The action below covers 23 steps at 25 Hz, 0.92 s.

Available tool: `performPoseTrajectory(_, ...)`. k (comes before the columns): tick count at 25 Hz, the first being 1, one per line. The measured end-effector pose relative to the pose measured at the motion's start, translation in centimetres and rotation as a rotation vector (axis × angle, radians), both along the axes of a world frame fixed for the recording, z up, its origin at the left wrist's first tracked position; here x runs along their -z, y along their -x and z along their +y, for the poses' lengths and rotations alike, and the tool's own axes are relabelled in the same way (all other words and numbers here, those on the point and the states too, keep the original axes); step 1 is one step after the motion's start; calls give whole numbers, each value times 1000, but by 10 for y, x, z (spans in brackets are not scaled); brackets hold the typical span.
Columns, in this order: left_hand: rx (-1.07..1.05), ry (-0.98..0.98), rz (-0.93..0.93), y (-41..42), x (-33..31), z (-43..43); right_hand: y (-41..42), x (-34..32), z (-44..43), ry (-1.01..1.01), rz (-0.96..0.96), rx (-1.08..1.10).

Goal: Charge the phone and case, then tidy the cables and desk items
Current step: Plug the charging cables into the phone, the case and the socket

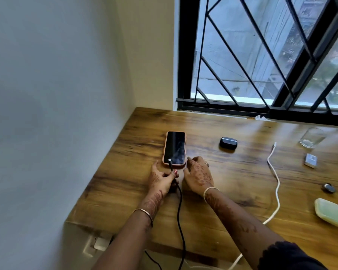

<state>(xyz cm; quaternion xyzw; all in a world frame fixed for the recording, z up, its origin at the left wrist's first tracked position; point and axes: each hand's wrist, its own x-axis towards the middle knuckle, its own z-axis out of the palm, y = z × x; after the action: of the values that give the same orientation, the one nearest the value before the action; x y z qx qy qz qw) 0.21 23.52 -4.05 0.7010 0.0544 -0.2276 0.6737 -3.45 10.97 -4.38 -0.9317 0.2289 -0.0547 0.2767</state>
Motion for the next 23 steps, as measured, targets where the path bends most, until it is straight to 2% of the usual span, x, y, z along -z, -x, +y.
performPoseTrajectory(3,106,-52,-24,-11,-1,5,-19,-4,6,-97,44,50)
performPoseTrajectory(6,149,7,-20,-13,-6,9,-33,-5,10,-224,59,186)
performPoseTrajectory(9,137,98,46,-14,-7,11,-42,-9,8,-550,-37,379)
performPoseTrajectory(11,125,133,79,-14,-7,13,-43,-10,4,-712,-59,399)
performPoseTrajectory(17,98,226,138,-16,-9,20,-49,-7,-1,-757,-53,399)
performPoseTrajectory(21,77,204,121,-18,-11,25,-58,-3,-7,-976,-86,435)
performPoseTrajectory(23,80,208,141,-17,-12,30,-58,3,-9,-1024,-122,441)
